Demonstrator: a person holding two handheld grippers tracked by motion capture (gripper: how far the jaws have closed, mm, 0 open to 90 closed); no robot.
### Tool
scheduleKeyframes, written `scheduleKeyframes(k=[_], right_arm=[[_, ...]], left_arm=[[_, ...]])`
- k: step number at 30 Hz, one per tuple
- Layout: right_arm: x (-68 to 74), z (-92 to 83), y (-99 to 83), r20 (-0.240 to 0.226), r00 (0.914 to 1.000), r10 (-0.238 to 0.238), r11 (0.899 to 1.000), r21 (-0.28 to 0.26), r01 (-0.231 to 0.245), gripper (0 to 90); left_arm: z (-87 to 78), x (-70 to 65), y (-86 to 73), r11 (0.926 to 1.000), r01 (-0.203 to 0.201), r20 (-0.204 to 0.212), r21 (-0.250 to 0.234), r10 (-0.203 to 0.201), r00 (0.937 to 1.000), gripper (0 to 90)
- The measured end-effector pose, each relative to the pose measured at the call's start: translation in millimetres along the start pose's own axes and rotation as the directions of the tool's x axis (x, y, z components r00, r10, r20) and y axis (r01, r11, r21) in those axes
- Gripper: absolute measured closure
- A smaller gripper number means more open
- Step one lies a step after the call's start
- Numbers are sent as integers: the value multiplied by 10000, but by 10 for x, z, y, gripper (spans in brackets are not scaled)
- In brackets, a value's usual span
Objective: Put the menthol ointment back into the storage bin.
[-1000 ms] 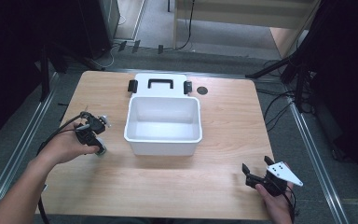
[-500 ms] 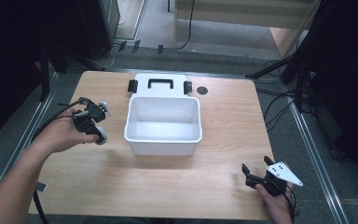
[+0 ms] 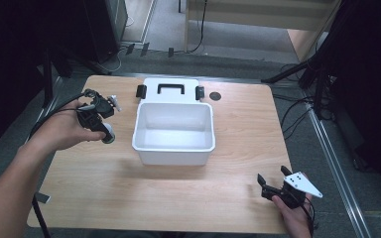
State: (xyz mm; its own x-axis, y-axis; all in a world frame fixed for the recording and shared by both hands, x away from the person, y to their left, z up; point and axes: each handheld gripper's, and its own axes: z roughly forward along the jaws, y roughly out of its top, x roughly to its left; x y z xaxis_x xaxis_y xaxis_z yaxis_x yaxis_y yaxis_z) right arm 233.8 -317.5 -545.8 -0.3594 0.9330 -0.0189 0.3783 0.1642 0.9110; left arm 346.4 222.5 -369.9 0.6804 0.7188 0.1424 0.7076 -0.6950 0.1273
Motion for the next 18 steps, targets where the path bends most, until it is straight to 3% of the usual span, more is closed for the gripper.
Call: scheduleKeyframes(k=[11, 18], right_arm=[[-4, 1, 1, -14, 10000, 18, 10000, 20, -18, 95], [-3, 1, 0, -18, 10000, 3, 10000, 4, -3, 95]], left_arm=[[-268, 14, 115, 9995, -167, -4, -282, 167, 9999, 509], [-352, -30, 213, 9987, -257, 33, -435, 258, 9997, 510]])
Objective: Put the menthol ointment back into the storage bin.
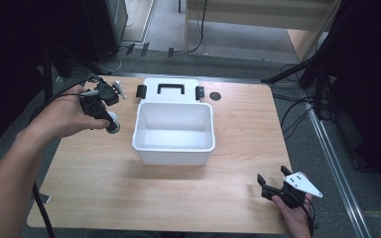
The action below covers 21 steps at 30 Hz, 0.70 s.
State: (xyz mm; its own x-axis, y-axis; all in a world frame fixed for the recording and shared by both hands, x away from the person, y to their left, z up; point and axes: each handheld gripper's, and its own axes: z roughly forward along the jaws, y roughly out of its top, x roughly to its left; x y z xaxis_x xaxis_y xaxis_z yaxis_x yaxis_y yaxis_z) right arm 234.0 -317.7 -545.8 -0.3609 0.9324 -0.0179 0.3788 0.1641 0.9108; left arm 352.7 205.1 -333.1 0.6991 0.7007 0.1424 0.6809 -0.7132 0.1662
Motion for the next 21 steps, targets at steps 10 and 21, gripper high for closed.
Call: scheduleKeyframes(k=[10, 21], right_arm=[[-3, -2, 0, -23, 10000, 24, 10000, 0, -24, 95], [2, -1, -1, -16, 10000, -37, 10000, -28, 37, 95]], left_arm=[[-81, -23, 144, 9997, -253, 35, -18, 253, 9997, 510], [-91, -121, 309, 9978, -660, 208, -83, 662, 9976, 510]])
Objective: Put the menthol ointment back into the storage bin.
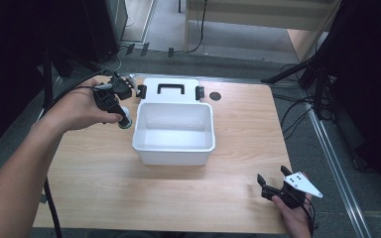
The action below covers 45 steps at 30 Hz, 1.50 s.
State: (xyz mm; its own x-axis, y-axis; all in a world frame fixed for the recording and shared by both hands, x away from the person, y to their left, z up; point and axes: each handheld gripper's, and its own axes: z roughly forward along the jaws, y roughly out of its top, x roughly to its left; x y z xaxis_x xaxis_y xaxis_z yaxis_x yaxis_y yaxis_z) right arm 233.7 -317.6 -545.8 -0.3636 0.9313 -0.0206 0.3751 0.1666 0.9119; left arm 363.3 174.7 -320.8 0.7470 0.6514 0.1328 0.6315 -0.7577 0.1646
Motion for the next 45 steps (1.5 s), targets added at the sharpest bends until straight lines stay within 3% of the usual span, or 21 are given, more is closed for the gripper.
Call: scheduleKeyframes(k=[23, 35, 45], right_arm=[[1, -1, 0, -50, 10000, -3, 10000, -34, 3, 95], [3, -4, 0, -106, 9999, -2, 10000, 0, 2, 96], [0, 2, 2, -165, 9999, -12, 10000, -10, 12, 95]], left_arm=[[81, -191, 284, 9986, -537, 66, -37, 537, 9985, 510], [238, -269, 378, 9967, -812, 173, 38, 812, 9966, 510], [413, -272, 355, 9960, -875, 216, 164, 872, 9960, 509]])
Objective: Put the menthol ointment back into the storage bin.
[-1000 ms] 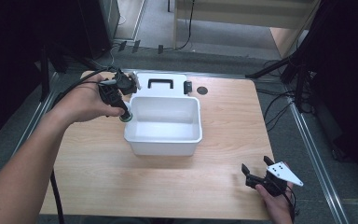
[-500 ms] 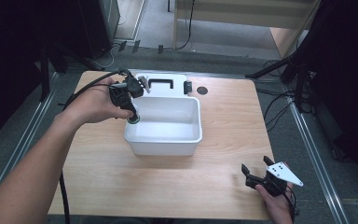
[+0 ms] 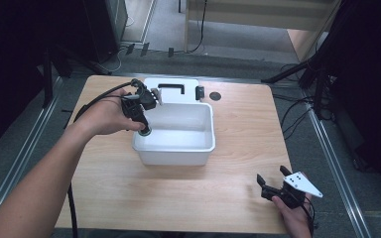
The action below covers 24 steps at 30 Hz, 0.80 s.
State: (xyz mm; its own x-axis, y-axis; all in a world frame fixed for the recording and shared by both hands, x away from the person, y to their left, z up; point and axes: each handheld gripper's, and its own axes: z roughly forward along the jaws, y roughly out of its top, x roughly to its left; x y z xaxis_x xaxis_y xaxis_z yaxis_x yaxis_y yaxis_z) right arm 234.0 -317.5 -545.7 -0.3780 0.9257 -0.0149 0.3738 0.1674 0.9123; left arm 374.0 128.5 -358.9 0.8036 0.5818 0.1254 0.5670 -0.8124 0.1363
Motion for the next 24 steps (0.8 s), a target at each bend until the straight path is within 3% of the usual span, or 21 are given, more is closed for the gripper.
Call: scheduleKeyframes(k=[11, 18, 24], right_arm=[[-2, 2, 0, -9, 10000, -6, 10000, -2, 6, 95], [-2, 1, 0, -6, 10000, 18, 10000, -3, -18, 95], [-2, -2, -1, -5, 10000, 1, 10000, -37, -1, 96]], left_arm=[[163, 6, -31, 9999, -29, 57, 148, 29, 10000, 509], [236, -18, -33, 9999, -115, -155, 30, 116, 9998, 509], [275, -63, -11, 9989, -463, -423, -8, 462, 9980, 509]])
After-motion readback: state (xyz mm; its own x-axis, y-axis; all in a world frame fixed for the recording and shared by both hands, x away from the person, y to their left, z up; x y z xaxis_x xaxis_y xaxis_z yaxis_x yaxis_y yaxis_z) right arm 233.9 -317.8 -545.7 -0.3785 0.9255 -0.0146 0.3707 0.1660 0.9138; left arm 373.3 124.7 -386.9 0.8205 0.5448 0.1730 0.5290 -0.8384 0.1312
